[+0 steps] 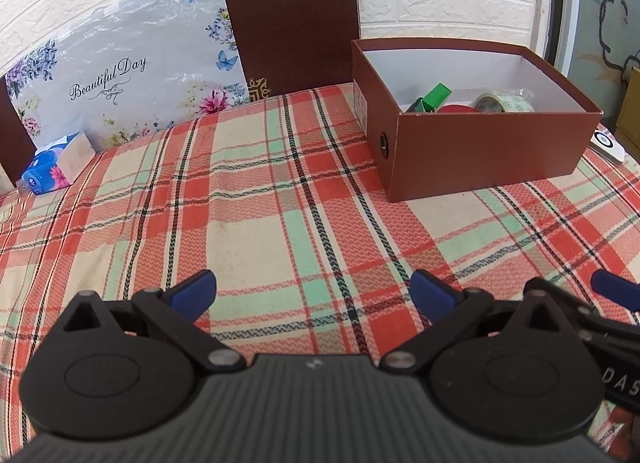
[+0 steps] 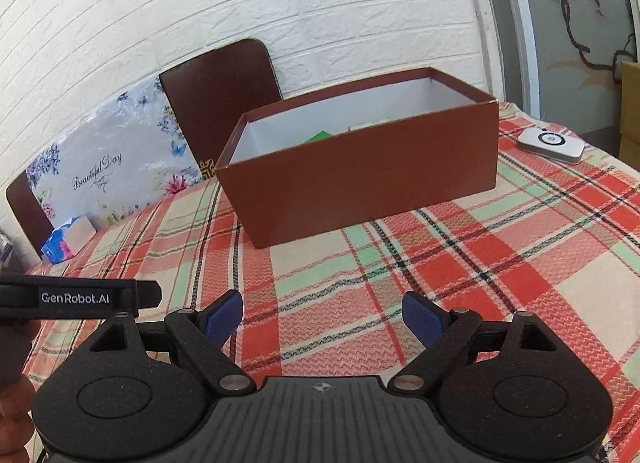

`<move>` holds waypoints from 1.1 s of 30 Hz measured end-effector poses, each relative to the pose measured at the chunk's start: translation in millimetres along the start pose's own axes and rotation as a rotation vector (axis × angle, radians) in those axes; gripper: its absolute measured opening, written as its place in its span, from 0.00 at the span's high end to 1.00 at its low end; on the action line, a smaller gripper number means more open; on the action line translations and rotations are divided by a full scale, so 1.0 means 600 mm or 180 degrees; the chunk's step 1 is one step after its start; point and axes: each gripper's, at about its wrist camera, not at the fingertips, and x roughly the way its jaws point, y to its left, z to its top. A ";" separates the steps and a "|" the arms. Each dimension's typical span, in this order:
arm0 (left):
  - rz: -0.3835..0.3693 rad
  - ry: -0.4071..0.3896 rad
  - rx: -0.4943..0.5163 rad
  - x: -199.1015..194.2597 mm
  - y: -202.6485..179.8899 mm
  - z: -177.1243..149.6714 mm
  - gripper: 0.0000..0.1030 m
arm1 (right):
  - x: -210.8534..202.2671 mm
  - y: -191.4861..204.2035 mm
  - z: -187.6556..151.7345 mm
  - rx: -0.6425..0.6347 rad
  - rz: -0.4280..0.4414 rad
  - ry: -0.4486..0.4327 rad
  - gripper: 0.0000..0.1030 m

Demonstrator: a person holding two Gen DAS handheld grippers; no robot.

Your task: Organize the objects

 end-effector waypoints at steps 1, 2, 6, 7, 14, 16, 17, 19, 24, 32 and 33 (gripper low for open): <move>-0.0002 0.0003 0.0003 0.000 0.000 0.000 0.00 | 0.002 0.004 -0.003 -0.0019 0.0000 0.0020 0.15; 0.0000 0.0004 0.0005 0.000 -0.001 -0.001 0.00 | 0.003 0.005 -0.004 -0.0042 0.0005 0.0035 0.15; 0.0019 0.0001 0.0001 -0.002 -0.001 -0.002 0.00 | 0.004 0.012 -0.008 -0.0086 0.0033 0.0050 0.15; 0.0023 0.0000 -0.0001 -0.002 0.000 -0.002 0.00 | 0.004 0.011 -0.009 -0.0087 0.0035 0.0056 0.15; 0.0037 -0.0009 -0.0004 -0.004 0.003 -0.002 0.00 | 0.006 0.010 -0.009 -0.0104 0.0048 0.0078 0.15; 0.0043 -0.0021 -0.0001 -0.004 0.003 -0.002 0.00 | 0.006 0.014 -0.009 -0.0115 0.0055 0.0079 0.15; 0.0047 -0.0029 -0.0004 -0.005 0.004 -0.003 0.00 | 0.005 0.015 -0.010 -0.0117 0.0058 0.0076 0.15; 0.0047 -0.0028 -0.0004 -0.005 0.004 -0.003 0.00 | 0.004 0.015 -0.012 -0.0111 0.0061 0.0073 0.15; 0.0054 -0.0003 0.0011 -0.003 0.002 -0.005 0.00 | 0.005 0.014 -0.013 -0.0086 0.0045 0.0070 0.15; 0.0066 -0.0007 0.0028 0.000 -0.002 -0.002 0.00 | 0.008 0.015 -0.011 -0.0096 0.0032 0.0061 0.15; 0.0067 -0.0007 0.0029 0.000 -0.001 -0.002 0.00 | 0.009 0.014 -0.011 -0.0099 0.0032 0.0064 0.15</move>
